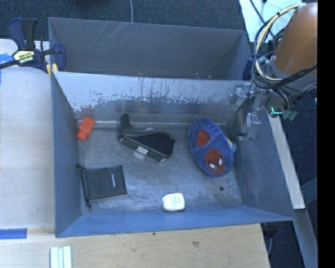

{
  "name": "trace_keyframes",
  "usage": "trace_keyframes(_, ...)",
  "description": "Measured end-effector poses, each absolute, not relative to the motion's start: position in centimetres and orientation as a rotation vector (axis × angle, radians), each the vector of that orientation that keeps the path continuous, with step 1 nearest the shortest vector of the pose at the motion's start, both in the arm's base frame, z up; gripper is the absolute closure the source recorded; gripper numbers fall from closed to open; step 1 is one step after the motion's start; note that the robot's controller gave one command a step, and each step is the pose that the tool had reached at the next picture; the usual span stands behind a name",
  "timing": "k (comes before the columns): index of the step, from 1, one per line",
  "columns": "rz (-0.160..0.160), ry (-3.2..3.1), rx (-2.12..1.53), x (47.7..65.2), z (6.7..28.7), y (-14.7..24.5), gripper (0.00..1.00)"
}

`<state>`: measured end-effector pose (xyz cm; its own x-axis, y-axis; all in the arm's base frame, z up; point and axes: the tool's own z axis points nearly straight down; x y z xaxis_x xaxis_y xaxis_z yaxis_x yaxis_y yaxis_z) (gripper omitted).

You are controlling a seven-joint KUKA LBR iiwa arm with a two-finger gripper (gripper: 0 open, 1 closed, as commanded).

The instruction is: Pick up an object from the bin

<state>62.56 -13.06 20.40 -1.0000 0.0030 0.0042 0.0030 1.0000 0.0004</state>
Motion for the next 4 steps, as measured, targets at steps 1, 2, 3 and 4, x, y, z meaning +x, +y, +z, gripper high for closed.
trace_keyframes(1,-0.005,-3.130,-0.285,59.7,6.7,-15.7,0.00)
trace_keyframes(2,0.002,-3.134,0.238,53.8,10.1,-16.0,0.00)
trace_keyframes(3,-0.003,-3.028,0.833,53.1,10.0,-15.4,0.00)
trace_keyframes(4,-0.008,-2.845,1.334,54.6,7.1,-12.6,0.00)
